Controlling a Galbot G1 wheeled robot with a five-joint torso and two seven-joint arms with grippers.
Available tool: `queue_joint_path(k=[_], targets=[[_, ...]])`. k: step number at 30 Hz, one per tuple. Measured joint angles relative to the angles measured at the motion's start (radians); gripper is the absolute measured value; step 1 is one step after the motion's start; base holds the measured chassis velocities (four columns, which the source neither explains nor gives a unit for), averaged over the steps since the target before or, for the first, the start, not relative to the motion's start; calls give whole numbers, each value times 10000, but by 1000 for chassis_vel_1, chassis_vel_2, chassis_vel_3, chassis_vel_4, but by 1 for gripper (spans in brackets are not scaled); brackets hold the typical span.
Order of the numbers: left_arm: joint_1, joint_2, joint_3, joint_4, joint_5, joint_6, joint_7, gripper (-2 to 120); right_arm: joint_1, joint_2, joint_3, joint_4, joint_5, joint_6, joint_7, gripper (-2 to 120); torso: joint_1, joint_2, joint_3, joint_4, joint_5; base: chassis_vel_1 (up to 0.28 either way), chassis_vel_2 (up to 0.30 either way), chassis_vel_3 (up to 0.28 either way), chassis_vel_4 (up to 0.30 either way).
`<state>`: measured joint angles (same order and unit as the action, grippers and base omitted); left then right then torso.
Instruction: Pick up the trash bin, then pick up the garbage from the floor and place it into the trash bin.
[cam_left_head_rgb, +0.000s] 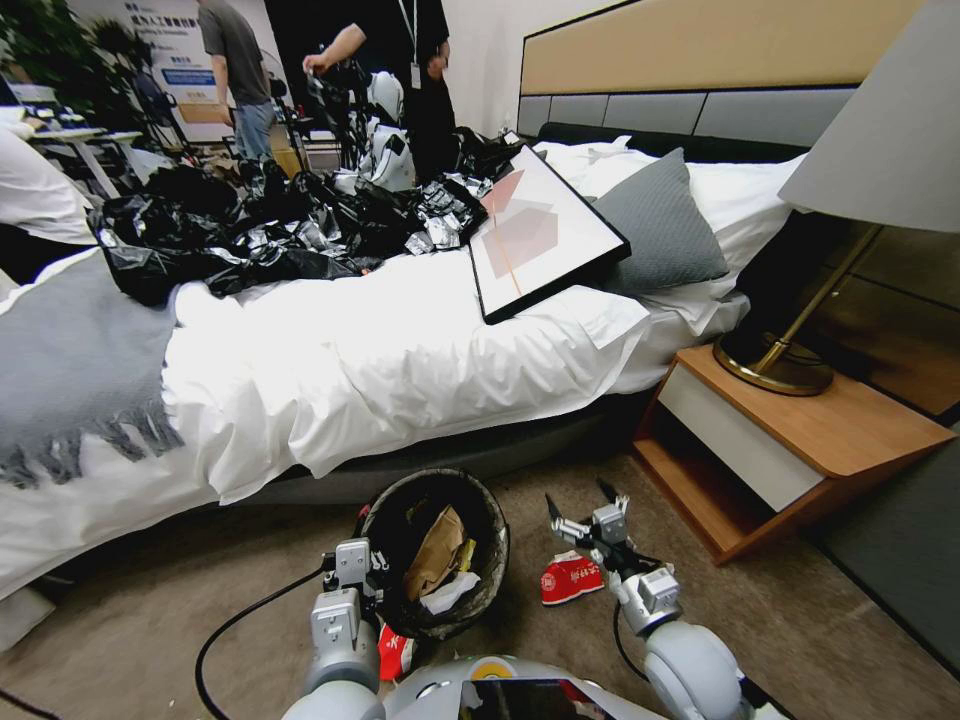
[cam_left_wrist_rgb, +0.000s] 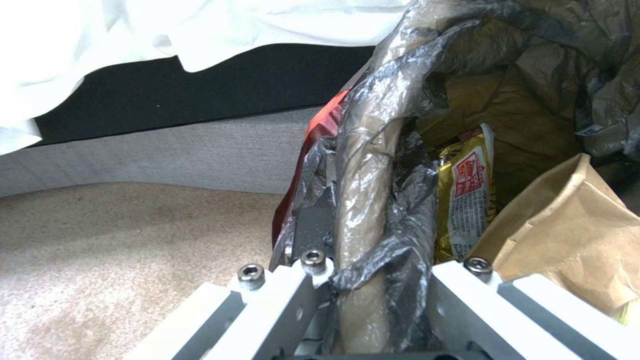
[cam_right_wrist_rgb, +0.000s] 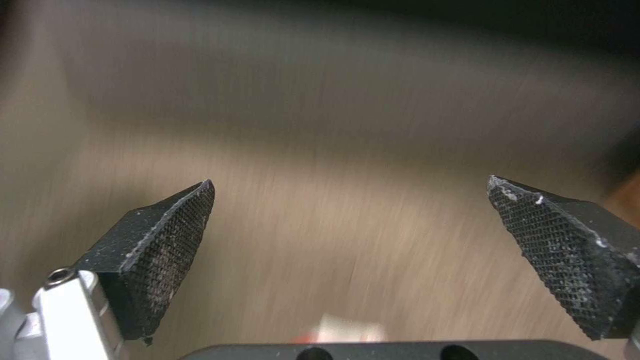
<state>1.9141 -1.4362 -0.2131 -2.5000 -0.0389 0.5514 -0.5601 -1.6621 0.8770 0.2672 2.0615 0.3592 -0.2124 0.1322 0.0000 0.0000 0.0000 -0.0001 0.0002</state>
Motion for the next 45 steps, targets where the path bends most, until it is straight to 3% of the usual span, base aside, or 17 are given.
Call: queue_joint_path(k=[9, 14, 26, 45], targets=[[-15, -70, -3, 1, 35, -1, 6, 1, 826, -270, -453, -1853, 434, -243, -833, 100, 0, 0, 0, 0, -1, 0, 0, 0, 0], [-25, -90, 27, 1, 54, -3, 22, 1, 987, -211, -482, -2171, 373, -147, -1005, 100, 0, 0, 0, 0, -2, 0, 0, 0, 0], [-2, -122, 20, 21, 112, -29, 37, 1, 2060, 154, -653, -4072, -718, 799, -2399, 100, 0, 0, 0, 1, -2, 0, 0, 0, 0], [-15, -126, 10, 46, 123, -46, 40, 1, 2748, 369, -634, -5999, -2144, 1673, -3597, 100, 0, 0, 0, 1, -3, 0, 0, 0, 0]])
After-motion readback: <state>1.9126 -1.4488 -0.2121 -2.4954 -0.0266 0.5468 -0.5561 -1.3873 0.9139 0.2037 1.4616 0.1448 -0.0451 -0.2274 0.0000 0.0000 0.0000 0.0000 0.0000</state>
